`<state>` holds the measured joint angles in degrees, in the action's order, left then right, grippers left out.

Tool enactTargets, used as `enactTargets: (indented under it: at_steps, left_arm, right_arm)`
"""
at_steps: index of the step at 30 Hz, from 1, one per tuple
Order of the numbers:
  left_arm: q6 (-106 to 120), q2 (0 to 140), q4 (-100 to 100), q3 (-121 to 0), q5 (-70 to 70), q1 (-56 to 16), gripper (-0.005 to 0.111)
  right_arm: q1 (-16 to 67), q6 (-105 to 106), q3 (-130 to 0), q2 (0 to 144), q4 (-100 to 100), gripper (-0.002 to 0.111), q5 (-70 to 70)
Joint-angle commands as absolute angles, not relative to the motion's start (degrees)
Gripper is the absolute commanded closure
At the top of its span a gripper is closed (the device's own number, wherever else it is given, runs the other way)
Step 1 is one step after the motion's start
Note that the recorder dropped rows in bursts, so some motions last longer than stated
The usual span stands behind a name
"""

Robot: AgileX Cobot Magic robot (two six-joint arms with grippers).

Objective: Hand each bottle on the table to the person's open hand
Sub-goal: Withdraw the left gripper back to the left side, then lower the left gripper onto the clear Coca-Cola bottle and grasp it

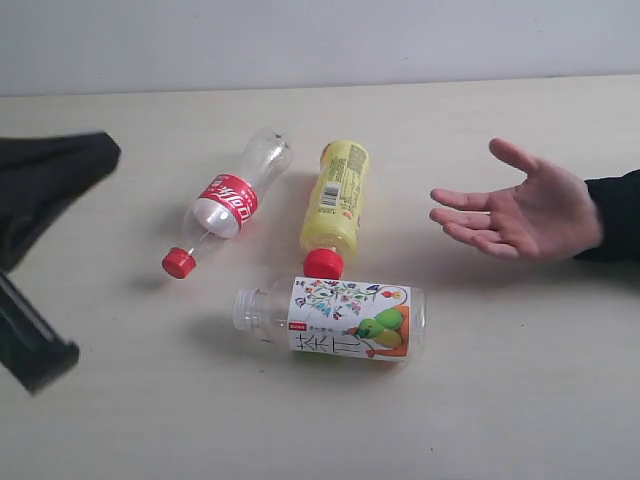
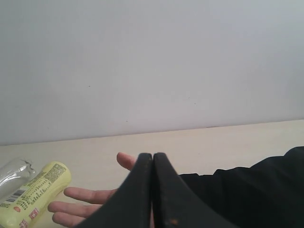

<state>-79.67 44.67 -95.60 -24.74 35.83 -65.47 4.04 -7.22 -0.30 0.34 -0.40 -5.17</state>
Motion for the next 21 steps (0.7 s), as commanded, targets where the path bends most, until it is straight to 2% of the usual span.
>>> enactTargets:
  at_steps: [1, 3, 7, 11, 14, 21]
  left_arm:
    - [-69.6, 48.8, -85.7, -33.0, 50.6, -63.0, 0.107]
    - [-60.6, 54.2, -79.3, -39.3, 51.5, -57.2, 0.107]
    - [-39.5, 68.5, -56.6, -54.2, 48.5, -39.7, 0.107]
    - [-18.2, 81.2, -29.0, -64.3, 45.3, -27.9, 0.107]
    - [-5.3, 90.7, -15.2, -70.6, 48.6, -23.5, 0.107]
    - [-3.2, 106.6, -9.8, -83.7, 55.1, -21.0, 0.107]
  right_arm:
    - [3.7, -7.2, 0.0, 0.0, -0.4, 0.108, -5.0]
    - [3.7, -7.2, 0.0, 0.0, -0.4, 0.108, -5.0]
    - [3.7, -7.2, 0.0, 0.0, -0.4, 0.108, -5.0]
    - [3.7, -7.2, 0.0, 0.0, -0.4, 0.108, -5.0]
    - [3.7, -7.2, 0.0, 0.0, -0.4, 0.108, -5.0]
    - [3.7, -7.2, 0.0, 0.0, -0.4, 0.108, -5.0]
